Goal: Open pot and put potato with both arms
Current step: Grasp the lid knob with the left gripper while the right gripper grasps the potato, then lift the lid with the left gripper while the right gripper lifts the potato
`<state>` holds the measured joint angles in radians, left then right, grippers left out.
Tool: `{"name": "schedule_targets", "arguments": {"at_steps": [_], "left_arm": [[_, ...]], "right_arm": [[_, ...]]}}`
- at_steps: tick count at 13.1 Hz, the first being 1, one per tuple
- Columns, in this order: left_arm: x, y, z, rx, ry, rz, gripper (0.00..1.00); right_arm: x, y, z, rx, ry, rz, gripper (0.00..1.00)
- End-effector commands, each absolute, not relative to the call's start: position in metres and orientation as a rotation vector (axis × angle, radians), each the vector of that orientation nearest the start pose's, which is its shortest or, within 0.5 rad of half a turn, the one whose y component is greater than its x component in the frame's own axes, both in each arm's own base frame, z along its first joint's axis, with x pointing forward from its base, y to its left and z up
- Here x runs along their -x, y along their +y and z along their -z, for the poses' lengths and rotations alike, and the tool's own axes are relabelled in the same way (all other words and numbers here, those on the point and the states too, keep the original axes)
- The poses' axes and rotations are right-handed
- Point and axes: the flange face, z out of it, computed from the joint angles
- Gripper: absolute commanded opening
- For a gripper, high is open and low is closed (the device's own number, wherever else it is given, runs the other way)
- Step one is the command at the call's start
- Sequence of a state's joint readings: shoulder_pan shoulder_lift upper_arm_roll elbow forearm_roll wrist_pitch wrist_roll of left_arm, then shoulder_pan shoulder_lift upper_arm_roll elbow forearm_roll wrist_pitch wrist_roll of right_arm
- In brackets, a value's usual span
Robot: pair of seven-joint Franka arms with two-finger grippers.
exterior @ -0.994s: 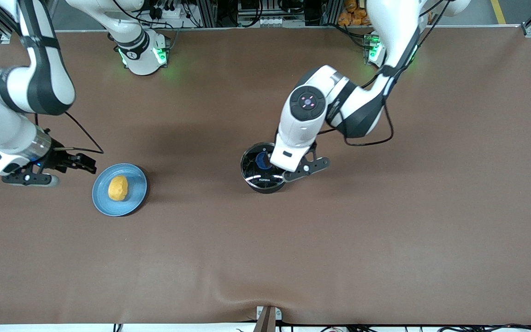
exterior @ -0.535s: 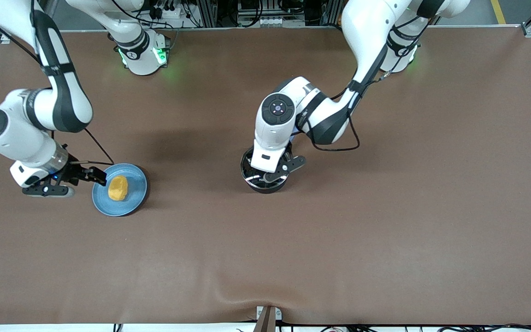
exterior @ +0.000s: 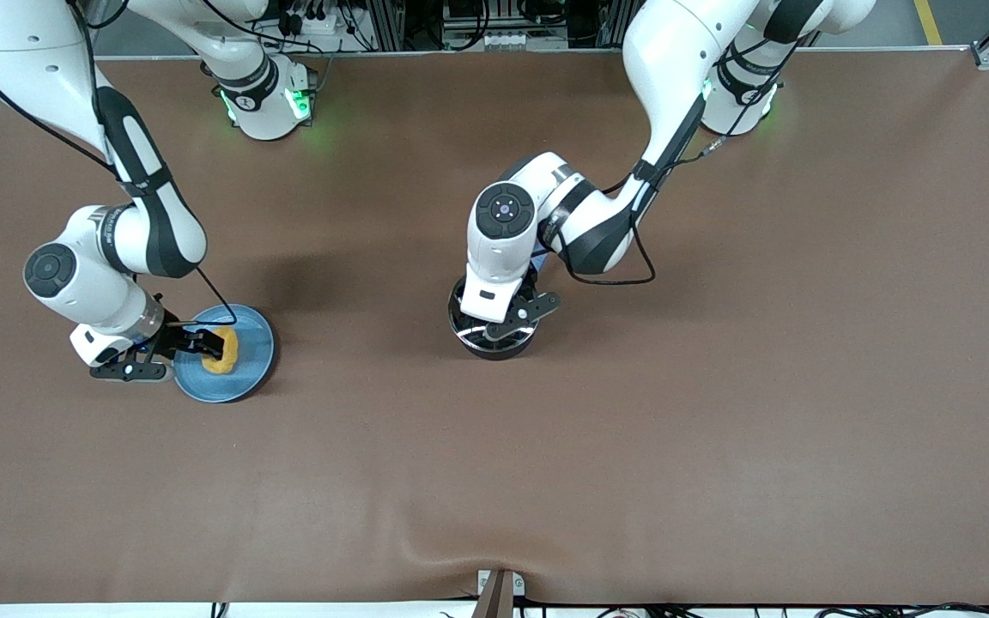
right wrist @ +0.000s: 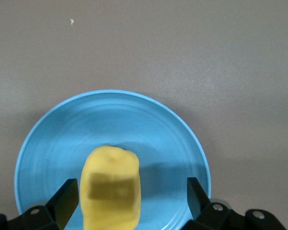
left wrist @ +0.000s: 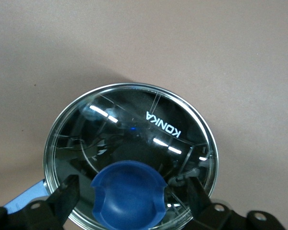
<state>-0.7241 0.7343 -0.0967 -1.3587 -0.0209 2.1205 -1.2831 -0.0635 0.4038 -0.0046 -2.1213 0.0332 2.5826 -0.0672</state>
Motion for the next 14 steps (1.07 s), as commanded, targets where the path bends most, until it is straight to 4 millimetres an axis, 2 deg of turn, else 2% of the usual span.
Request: {"name": "schedule_targets", "arguments": {"at_steps": [1, 2, 4, 7, 8, 9, 10, 11, 12, 13, 14], "left_arm": [[-0.516, -0.535, -0.294, 3.110, -0.780, -0.047, 0.07], [-0.515, -0.534, -0.299, 3.107, -0.786, -0.047, 0.00], [-0.514, -0.528, -0.315, 3.080, -0.786, -0.063, 0.00], [-0.525, -0.510, -0.369, 3.082, -0.754, 0.070, 0.00], [-0.535, -0.496, -0.388, 3.081, -0.786, 0.092, 0.00], [-0.539, -0.488, -0.404, 3.088, -0.812, 0.111, 0.00], [-0.550, -0.470, -0.420, 3.091, -0.850, 0.132, 0.00], [-0.562, -0.448, -0.437, 3.090, -0.887, 0.154, 0.00], [-0.573, -0.423, -0.449, 3.090, -0.855, 0.159, 0.00], [-0.581, -0.400, -0.453, 3.074, -0.813, 0.135, 0.00], [-0.592, -0.374, -0.458, 3.055, -0.785, 0.110, 0.00]], "right_arm": [[-0.581, -0.042, -0.222, 3.114, 0.030, 0.106, 1.00], [-0.581, -0.039, -0.218, 3.112, 0.019, 0.097, 1.00], [-0.579, -0.037, -0.205, 3.111, -0.034, 0.072, 1.00], [-0.577, -0.036, -0.188, 3.108, -0.048, 0.041, 1.00], [-0.578, -0.033, -0.185, 3.103, -0.047, 0.044, 1.00], [-0.577, -0.032, -0.182, 3.101, -0.047, 0.039, 0.86], [-0.577, -0.032, -0.182, 3.101, -0.047, 0.039, 0.53], [-0.577, -0.031, -0.182, 3.100, -0.049, 0.039, 0.29], [-0.577, -0.031, -0.182, 3.100, -0.049, 0.037, 0.10], [-0.577, -0.030, -0.184, 3.099, -0.049, 0.039, 0.01], [-0.577, -0.028, -0.188, 3.096, -0.051, 0.040, 0.00]]}}
